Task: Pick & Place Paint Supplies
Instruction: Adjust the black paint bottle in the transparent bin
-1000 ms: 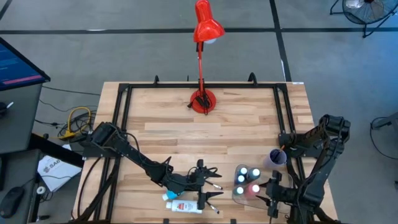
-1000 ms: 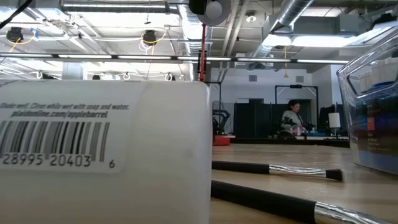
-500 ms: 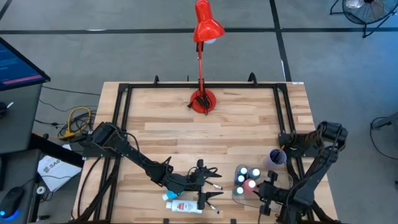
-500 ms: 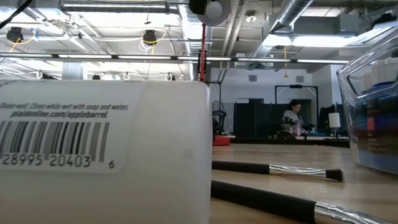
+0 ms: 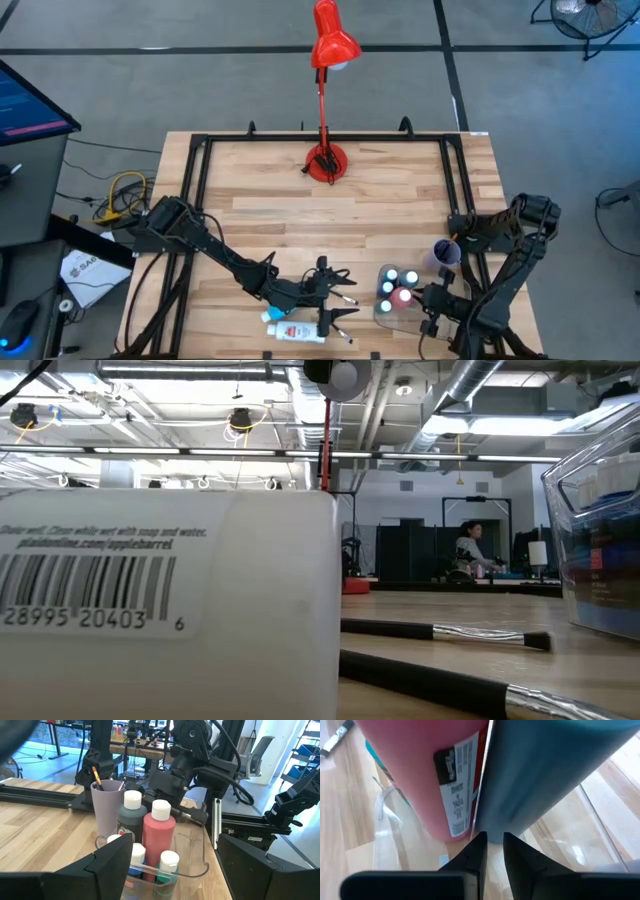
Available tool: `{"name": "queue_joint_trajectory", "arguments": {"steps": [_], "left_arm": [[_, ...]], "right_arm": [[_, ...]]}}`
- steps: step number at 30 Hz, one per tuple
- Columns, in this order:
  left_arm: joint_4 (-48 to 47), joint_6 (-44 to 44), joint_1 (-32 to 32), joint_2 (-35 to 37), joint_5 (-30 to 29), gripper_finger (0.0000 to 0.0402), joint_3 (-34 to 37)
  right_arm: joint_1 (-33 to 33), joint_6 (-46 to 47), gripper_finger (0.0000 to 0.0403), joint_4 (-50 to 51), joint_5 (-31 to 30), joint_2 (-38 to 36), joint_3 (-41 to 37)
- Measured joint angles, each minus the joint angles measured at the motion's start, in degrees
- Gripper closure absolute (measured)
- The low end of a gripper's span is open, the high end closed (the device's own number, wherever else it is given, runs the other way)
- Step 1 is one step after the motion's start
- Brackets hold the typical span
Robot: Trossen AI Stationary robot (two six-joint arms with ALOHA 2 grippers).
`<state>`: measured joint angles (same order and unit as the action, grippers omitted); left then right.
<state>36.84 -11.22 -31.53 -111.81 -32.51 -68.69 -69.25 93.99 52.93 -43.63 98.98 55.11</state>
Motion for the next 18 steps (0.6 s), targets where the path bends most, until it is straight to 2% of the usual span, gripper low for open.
{"name": "queue_joint_trajectory", "arguments": {"steps": [13,18], "left_arm": [[0.00,0.00,0.00,0.00,0.00,0.0128,0.00],[0.00,0.00,0.00,0.00,0.00,0.0128,0.00]], "right_arm": [[1.74,0.14,0.0398,0.42,-1.78,0.72,0.01],[1.92,0.44,0.0398,0.22,-2.84,0.72,-0.71]]}}
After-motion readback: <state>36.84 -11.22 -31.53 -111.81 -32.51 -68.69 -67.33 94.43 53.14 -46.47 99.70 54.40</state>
